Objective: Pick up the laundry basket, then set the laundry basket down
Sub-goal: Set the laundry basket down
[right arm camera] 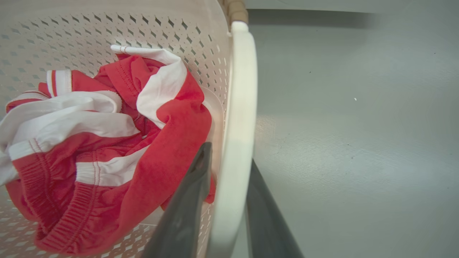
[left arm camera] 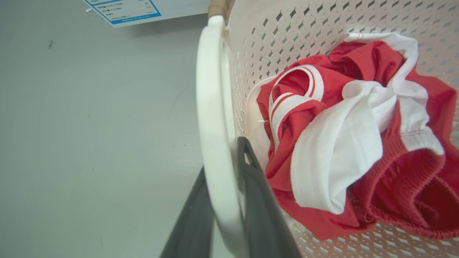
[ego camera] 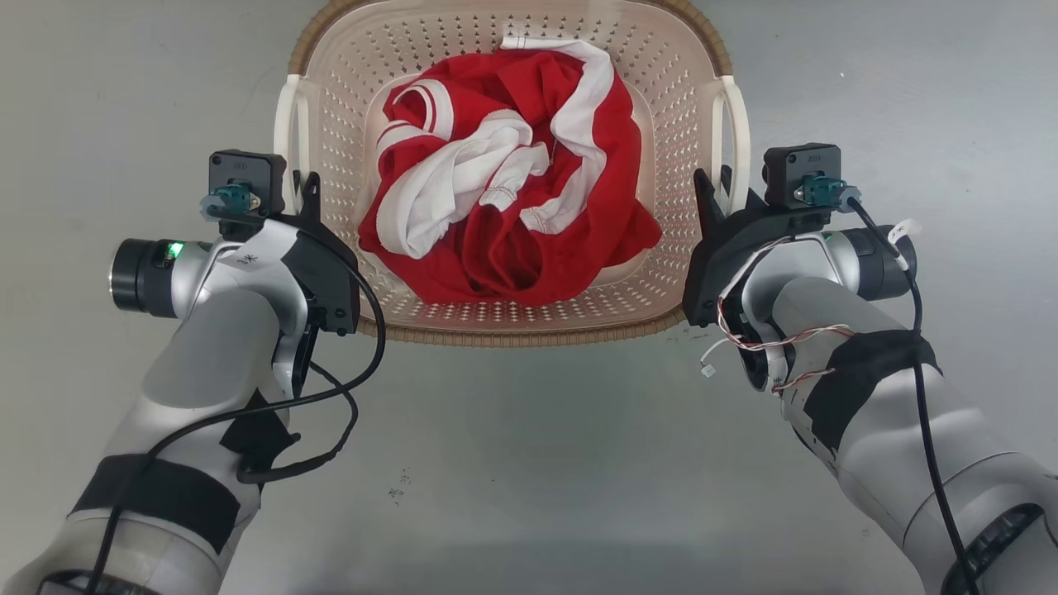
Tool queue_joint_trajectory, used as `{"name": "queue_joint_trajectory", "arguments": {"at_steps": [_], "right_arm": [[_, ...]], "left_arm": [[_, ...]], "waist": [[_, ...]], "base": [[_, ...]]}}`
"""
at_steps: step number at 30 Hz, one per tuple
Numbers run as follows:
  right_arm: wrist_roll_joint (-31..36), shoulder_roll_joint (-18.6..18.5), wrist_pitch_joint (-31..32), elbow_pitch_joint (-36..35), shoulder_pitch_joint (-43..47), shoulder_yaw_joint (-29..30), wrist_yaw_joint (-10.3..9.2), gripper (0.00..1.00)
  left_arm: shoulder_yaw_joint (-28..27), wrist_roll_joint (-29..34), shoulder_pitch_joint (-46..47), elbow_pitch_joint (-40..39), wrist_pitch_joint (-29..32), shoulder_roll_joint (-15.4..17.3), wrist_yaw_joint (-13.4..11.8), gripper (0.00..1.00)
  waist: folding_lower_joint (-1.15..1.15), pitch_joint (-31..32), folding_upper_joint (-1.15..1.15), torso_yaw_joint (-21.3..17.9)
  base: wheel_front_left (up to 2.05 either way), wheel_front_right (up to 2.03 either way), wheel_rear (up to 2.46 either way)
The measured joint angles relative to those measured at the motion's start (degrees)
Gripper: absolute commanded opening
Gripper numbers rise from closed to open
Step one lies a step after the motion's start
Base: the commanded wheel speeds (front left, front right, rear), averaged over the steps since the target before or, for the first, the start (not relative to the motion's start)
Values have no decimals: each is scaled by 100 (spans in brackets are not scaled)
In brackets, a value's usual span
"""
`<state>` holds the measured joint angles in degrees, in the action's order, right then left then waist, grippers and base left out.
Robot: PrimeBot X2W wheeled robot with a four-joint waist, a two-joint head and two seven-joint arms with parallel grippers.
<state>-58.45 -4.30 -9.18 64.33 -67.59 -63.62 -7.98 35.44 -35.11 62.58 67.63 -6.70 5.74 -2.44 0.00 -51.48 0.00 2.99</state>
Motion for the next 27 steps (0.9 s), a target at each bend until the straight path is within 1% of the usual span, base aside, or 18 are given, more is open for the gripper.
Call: {"name": "queue_joint_trajectory", "arguments": {"at_steps": [3, 4, 5, 6, 7, 8, 9, 10, 27], "right_arm": [[0, 2, -26, -8, -2, -13, 0, 39], [0, 3, -46, -8, -4, -15, 1, 44], [0, 7, -49, -11, -5, -16, 13, 65], [-1, 11, -55, -12, -8, -16, 19, 91], [-1, 20, -64, -13, -14, -18, 20, 100], [-1, 31, -90, -13, -26, -18, 26, 100], [-1, 45, -100, -13, -41, -18, 26, 100], [-2, 53, -102, -9, -62, -18, 26, 100], [-60, 51, -230, 82, -76, -63, 26, 100]], "left_arm": [[3, 8, 26, 38, -21, -8, 1, 0], [4, 8, 35, 51, -23, -11, 1, 0], [7, 8, 40, 59, -26, -16, 1, 17], [10, 8, 42, 73, -46, -26, 1, 35], [19, 13, 42, 90, -48, -36, 1, 46], [21, 19, 42, 107, -48, -44, 1, 69], [22, 19, 41, 125, -48, -62, 1, 89], [22, 19, 41, 136, -51, -73, 1, 100], [-18, -3, -19, 310, -294, -109, 1, 100]], "waist": [[0, -11, 0, 1], [0, -15, 0, 1], [0, -17, 0, 3], [0, -19, 0, 4], [0, -20, 0, 6], [0, -19, 0, 8], [0, -17, 0, 9], [0, -14, 0, 12], [0, 386, 0, 19]], "base": [[0, 0, 0], [0, 0, 0], [0, 0, 0], [0, 0, 0], [0, 0, 0], [0, 0, 0], [0, 0, 0], [0, 0, 0], [0, 0, 0]]}}
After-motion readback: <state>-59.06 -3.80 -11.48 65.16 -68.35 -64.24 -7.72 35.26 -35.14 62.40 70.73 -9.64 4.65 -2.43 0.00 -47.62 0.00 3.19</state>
